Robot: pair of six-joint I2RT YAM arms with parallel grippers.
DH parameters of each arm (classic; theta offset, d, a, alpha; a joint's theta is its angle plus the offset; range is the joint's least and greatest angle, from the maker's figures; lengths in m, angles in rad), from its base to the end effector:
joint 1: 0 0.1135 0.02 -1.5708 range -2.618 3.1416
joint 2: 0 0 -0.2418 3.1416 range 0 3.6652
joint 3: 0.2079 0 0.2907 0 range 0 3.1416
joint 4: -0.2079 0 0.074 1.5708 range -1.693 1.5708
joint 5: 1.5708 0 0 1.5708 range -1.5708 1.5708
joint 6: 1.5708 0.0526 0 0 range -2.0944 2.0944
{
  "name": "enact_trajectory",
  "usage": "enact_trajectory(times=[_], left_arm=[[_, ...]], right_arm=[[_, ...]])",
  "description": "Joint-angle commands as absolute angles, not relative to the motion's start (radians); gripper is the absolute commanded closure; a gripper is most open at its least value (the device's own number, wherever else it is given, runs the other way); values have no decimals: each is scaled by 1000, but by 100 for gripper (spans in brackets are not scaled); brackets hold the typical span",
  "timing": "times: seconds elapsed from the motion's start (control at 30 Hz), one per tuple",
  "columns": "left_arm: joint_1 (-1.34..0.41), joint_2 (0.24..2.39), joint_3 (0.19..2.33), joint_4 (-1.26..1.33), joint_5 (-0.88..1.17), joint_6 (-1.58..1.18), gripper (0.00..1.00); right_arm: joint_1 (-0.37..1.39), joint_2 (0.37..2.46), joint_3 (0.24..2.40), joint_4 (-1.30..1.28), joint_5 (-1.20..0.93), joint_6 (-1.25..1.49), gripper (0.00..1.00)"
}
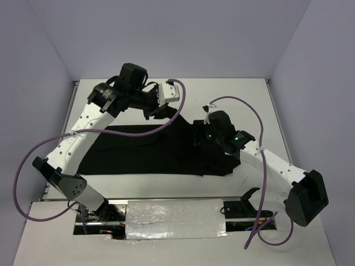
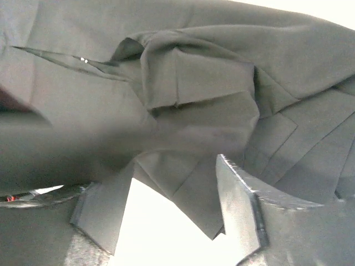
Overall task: Fold and stack the long sleeve shirts
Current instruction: Fold the shirt
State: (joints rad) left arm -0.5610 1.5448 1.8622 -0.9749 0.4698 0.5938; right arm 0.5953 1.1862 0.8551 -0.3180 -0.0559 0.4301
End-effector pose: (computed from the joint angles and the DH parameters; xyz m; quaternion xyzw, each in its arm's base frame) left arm 0.2929 -0.2122 0.4271 0.5625 0.6754 -0.2018 0.4322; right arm 0.2621 0.1811 0.2254 -0.0862 0.8912 0.2399 0.3751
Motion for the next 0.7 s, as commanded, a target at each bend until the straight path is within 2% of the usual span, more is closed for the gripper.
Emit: enact_trajectory(times=[0.0, 0.1, 0.2, 0.3, 0.37, 0.4, 0.47, 0.5, 0.57, 0.67], left_arm=[[-563, 1545, 1950, -950, 336, 561, 100], [-561, 1542, 1968, -884, 223, 563, 100], [-561, 1539, 1982, -822, 154, 558, 100], [-563, 1545, 2003, -766, 115, 572, 100], [-561, 1548, 2002, -707, 66, 589, 100], [-563, 1551, 2006, -663, 48, 610, 100], [-563, 1568, 2020, -629, 12, 658, 100], [-563, 1575, 2040, -612, 5, 672, 100], [-561, 1603, 2060, -569, 5, 719, 100], [-561, 1631, 2077, -517, -58, 768, 100]], right_arm=[[597, 1155, 874, -297, -22, 443, 31], [551, 1186, 881, -313, -75, 454, 24], [459, 1178, 842, -250, -228, 497, 24], [413, 1164, 830, -209, -270, 544, 24], [405, 1184, 856, -216, -261, 522, 32], [405, 1205, 865, -219, -256, 503, 50], [405, 1219, 888, -221, -241, 441, 70], [406, 1223, 894, -216, -238, 419, 86], [410, 1220, 905, -189, -232, 361, 95], [425, 1203, 899, -115, -253, 316, 97]])
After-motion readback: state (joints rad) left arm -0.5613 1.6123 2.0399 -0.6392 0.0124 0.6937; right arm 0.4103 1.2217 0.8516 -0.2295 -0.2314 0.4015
